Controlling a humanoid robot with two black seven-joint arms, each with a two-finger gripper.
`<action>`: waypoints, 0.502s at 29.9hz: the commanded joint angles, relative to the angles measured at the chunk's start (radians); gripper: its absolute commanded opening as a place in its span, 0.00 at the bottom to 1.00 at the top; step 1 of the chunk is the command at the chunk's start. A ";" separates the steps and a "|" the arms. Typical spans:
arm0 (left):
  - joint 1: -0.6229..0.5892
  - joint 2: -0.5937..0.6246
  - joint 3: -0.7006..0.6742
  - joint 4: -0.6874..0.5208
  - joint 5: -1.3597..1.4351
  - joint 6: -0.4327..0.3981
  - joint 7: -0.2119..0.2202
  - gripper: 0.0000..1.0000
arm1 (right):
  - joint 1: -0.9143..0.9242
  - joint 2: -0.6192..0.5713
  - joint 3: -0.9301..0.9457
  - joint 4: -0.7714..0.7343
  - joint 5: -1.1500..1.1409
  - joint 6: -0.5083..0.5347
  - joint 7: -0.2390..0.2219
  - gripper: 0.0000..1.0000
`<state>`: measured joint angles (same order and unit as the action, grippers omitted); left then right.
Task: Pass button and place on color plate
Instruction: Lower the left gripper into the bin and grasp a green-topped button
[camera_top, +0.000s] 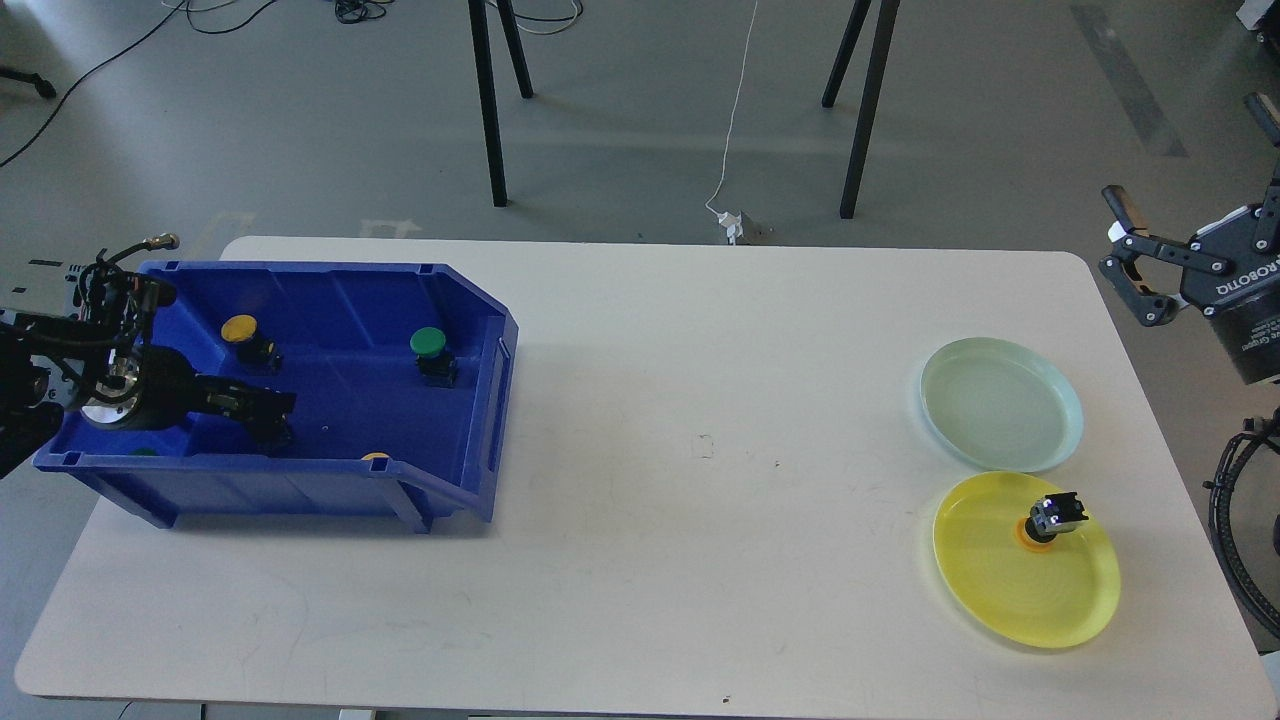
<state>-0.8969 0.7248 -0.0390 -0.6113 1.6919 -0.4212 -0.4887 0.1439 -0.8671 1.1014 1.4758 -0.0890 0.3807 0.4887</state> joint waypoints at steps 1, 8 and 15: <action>0.004 -0.004 -0.001 0.004 -0.001 -0.002 0.000 0.82 | -0.006 -0.001 0.002 0.000 0.002 0.001 0.000 0.99; 0.016 -0.039 0.001 0.071 0.005 -0.001 0.000 0.71 | -0.010 -0.004 0.002 0.000 0.002 0.024 0.000 0.99; 0.016 -0.039 -0.001 0.073 0.002 0.004 0.000 0.51 | -0.020 -0.006 0.002 -0.002 0.003 0.024 0.000 0.99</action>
<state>-0.8808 0.6844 -0.0391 -0.5390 1.6904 -0.4197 -0.4887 0.1284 -0.8713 1.1030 1.4749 -0.0874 0.4051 0.4887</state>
